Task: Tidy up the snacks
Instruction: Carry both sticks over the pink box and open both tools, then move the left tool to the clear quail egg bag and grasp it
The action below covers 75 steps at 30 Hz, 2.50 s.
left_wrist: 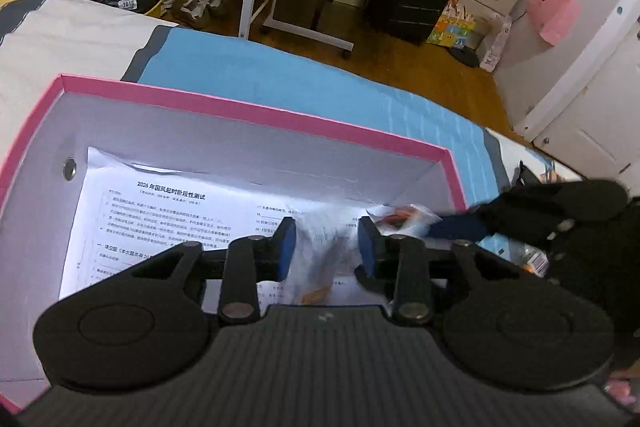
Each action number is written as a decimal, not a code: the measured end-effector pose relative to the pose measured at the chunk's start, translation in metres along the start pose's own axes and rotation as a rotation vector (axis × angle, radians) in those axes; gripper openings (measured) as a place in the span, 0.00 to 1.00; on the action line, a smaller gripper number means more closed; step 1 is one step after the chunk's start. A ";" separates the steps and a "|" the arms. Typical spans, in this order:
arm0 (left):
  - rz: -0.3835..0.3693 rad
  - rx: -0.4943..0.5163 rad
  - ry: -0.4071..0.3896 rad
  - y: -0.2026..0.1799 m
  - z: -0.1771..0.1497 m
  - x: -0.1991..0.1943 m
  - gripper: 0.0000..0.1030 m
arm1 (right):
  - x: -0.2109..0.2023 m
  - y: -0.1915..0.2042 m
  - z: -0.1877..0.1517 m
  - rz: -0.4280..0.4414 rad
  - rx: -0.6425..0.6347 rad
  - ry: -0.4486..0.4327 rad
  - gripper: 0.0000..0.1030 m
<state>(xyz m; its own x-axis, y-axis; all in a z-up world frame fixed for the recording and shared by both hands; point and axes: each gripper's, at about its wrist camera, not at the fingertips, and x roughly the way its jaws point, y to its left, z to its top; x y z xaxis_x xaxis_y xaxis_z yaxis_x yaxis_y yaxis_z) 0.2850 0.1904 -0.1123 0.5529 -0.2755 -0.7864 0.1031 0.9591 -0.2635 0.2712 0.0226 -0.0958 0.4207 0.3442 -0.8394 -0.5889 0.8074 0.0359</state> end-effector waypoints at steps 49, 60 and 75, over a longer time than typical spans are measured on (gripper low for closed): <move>-0.167 0.201 0.145 -0.232 -0.108 -0.035 0.80 | -0.147 -0.099 -0.205 0.033 -0.275 -0.025 0.88; -0.180 0.034 0.185 -0.218 -0.125 0.045 0.80 | -0.083 -0.120 -0.227 0.013 -0.211 -0.017 0.93; -0.295 -0.116 0.196 -0.197 -0.135 0.075 0.63 | -0.063 -0.131 -0.225 0.102 -0.149 0.001 1.00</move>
<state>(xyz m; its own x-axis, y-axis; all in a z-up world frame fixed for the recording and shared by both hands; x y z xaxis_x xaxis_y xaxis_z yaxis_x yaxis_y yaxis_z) 0.1944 -0.0279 -0.1947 0.3432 -0.5570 -0.7563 0.1341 0.8260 -0.5475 0.1667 -0.2130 -0.1695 0.3527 0.4199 -0.8362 -0.7244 0.6882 0.0400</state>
